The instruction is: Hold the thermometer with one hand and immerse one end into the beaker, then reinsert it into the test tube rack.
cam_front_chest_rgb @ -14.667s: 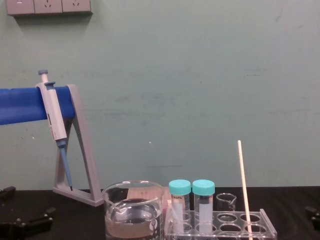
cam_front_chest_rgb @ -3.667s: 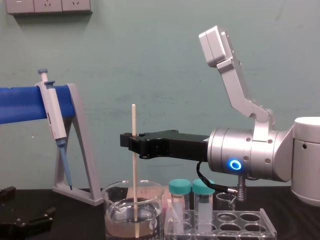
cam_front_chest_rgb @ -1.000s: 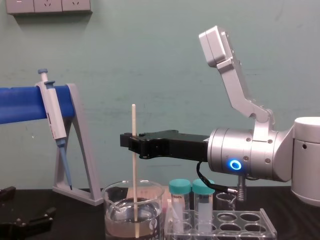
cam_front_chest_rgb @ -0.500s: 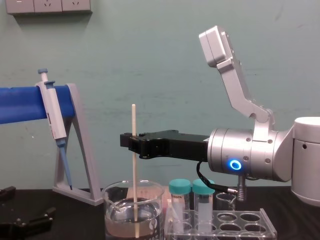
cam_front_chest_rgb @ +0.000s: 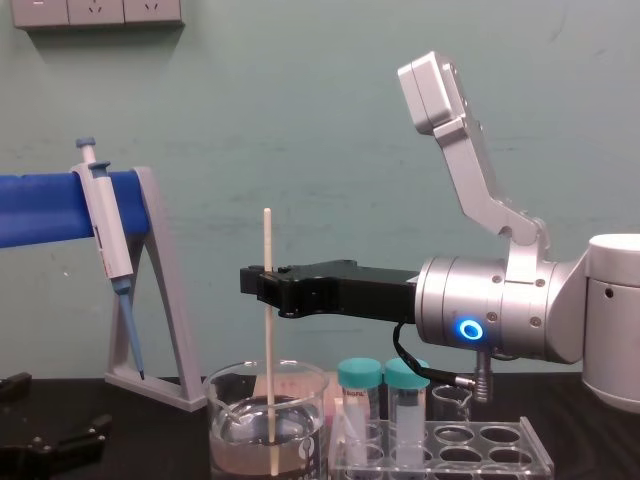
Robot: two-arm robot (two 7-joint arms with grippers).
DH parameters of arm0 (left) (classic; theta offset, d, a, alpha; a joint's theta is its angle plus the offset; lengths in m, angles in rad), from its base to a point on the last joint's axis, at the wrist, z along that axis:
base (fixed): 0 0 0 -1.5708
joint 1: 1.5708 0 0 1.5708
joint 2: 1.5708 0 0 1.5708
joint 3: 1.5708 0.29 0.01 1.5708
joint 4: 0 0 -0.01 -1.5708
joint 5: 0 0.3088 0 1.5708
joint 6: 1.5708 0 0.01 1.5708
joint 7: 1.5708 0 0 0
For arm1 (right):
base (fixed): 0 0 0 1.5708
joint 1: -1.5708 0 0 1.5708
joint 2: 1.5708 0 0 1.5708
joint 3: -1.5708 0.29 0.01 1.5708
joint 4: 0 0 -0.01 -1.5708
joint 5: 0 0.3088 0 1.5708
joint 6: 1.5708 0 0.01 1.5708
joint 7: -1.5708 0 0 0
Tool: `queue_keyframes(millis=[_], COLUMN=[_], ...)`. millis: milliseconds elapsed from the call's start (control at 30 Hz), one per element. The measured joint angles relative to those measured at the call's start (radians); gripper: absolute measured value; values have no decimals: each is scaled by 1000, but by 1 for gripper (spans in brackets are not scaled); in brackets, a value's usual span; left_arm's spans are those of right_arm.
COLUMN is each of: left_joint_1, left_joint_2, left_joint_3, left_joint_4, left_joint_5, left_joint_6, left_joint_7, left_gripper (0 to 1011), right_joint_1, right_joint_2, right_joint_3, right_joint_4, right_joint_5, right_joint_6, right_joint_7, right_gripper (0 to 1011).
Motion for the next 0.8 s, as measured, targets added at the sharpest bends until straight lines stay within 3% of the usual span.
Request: queue_keyframes(millis=[600,800], left_joint_1=[0,0], left_joint_2=[0,0], left_joint_3=[0,0], left_joint_4=[0,0], left_joint_5=[0,0], left_joint_6=[0,0], left_joint_7=[0,0], left_gripper=[1004,1004], right_joint_1=[0,-8], right_joint_2=[0,16], right_joint_3=[1,23], right_joint_4=[0,-53], right_joint_5=[-1,-3], right_joint_6=[0,13], right_joint_7=[0,12], right_gripper=[55,55])
